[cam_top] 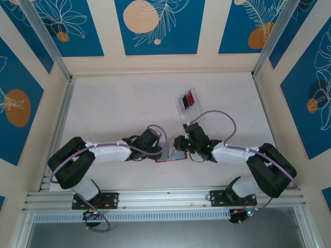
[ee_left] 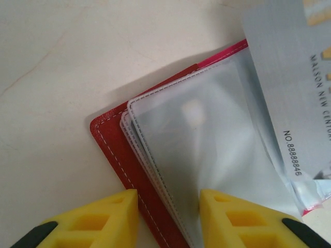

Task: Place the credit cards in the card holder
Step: Insert the credit card into the card slot.

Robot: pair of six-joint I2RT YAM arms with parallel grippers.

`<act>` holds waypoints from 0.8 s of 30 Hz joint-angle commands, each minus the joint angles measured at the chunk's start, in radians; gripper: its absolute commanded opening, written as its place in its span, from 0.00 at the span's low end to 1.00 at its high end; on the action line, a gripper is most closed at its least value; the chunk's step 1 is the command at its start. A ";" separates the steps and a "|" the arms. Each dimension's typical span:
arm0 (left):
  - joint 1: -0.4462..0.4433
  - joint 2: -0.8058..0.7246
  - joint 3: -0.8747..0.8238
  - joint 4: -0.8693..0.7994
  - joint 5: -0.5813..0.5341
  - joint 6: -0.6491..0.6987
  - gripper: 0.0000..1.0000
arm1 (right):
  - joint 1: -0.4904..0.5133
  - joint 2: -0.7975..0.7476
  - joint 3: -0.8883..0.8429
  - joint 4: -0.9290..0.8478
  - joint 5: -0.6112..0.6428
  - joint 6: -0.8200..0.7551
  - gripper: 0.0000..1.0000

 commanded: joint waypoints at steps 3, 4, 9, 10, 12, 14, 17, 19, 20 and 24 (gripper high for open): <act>-0.005 0.037 -0.031 -0.022 0.006 -0.005 0.34 | 0.031 -0.013 -0.047 0.087 0.108 0.097 0.00; -0.005 0.036 -0.032 -0.019 0.008 -0.007 0.34 | 0.033 -0.013 -0.059 0.110 0.106 0.107 0.00; -0.007 0.032 -0.035 -0.022 0.006 -0.009 0.34 | 0.040 -0.046 -0.083 0.129 0.127 0.144 0.00; -0.007 0.029 -0.037 -0.023 0.006 -0.009 0.34 | 0.042 -0.065 -0.089 0.126 0.134 0.148 0.00; -0.007 0.028 -0.037 -0.024 0.003 -0.008 0.34 | 0.040 -0.098 -0.094 0.112 0.137 0.148 0.00; -0.007 0.029 -0.037 -0.022 0.007 -0.009 0.34 | 0.041 -0.127 -0.084 0.084 0.138 0.141 0.00; -0.007 0.034 -0.040 -0.015 0.009 -0.012 0.34 | 0.036 -0.130 -0.079 0.086 0.116 0.142 0.00; -0.007 0.034 -0.039 -0.012 0.011 -0.015 0.34 | 0.035 -0.117 -0.076 0.093 0.107 0.147 0.00; -0.007 0.034 -0.040 -0.012 0.011 -0.015 0.34 | 0.035 -0.106 -0.075 0.101 0.102 0.149 0.00; -0.007 0.029 -0.039 -0.018 0.011 -0.014 0.34 | 0.035 -0.069 -0.078 0.132 0.093 0.161 0.00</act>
